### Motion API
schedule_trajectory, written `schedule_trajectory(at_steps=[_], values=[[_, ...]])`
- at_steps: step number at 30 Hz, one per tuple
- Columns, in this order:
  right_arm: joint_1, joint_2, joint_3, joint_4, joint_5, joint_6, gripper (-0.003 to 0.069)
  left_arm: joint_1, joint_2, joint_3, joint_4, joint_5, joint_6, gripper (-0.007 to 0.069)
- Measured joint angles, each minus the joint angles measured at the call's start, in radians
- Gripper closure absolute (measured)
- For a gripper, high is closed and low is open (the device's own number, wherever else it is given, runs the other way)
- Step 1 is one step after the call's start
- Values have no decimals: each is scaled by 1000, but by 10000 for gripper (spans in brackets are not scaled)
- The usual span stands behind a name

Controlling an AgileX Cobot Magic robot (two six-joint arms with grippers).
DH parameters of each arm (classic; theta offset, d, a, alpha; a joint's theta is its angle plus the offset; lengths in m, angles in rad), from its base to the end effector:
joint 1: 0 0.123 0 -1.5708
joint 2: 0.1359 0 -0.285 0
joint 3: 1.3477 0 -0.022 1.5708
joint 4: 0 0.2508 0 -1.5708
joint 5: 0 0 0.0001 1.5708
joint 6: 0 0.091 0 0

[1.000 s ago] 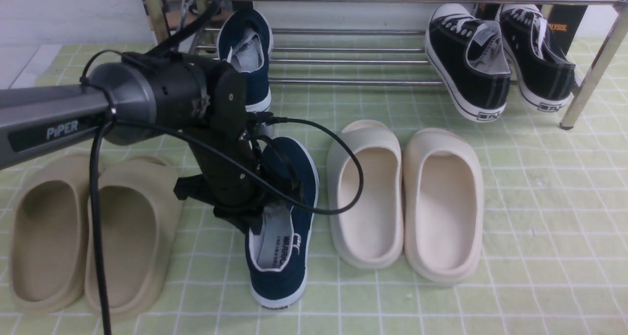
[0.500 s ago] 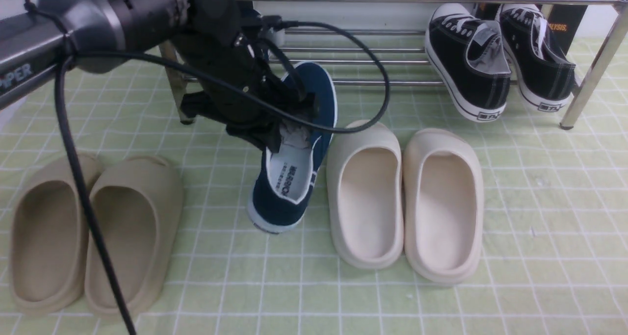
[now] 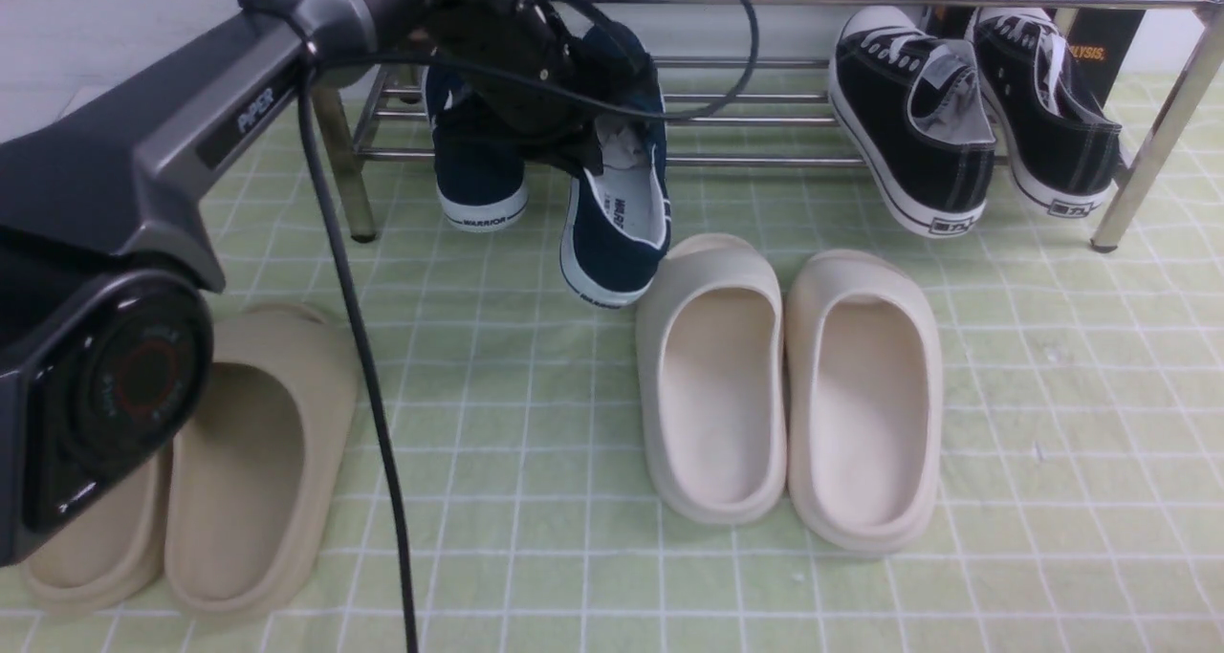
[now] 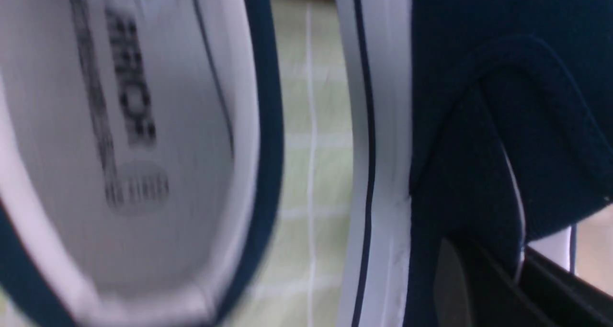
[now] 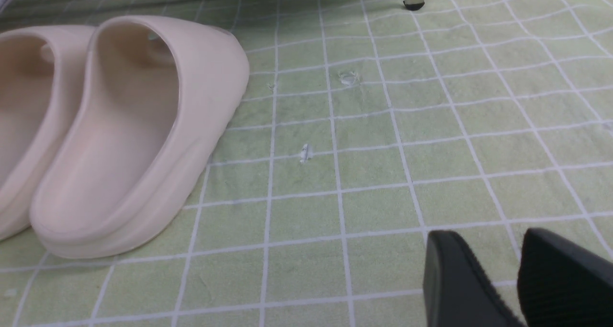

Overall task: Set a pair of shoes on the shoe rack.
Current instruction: Use the left arm to put a shoe into the shoe rack

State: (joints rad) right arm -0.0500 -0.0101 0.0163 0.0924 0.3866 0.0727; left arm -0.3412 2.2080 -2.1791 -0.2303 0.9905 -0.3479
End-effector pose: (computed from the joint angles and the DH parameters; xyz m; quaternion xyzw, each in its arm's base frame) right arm 0.0523 0.0006 0.1736 0.0736 0.8026 0.0460 0.5901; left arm 0.4674 -0.1844 0.2924 -0.0328 0.9431 -0.2098 0.2560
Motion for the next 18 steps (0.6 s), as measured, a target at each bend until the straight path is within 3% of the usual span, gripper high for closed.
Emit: schedule_trajectory(at_steps=[7,18], values=[[0,0,0,0,0,0,419,64,61,-63,-75,-101,-18,615],[0,0,0,0,0,0,419,76,101,-65,-60,-206,9,615]])
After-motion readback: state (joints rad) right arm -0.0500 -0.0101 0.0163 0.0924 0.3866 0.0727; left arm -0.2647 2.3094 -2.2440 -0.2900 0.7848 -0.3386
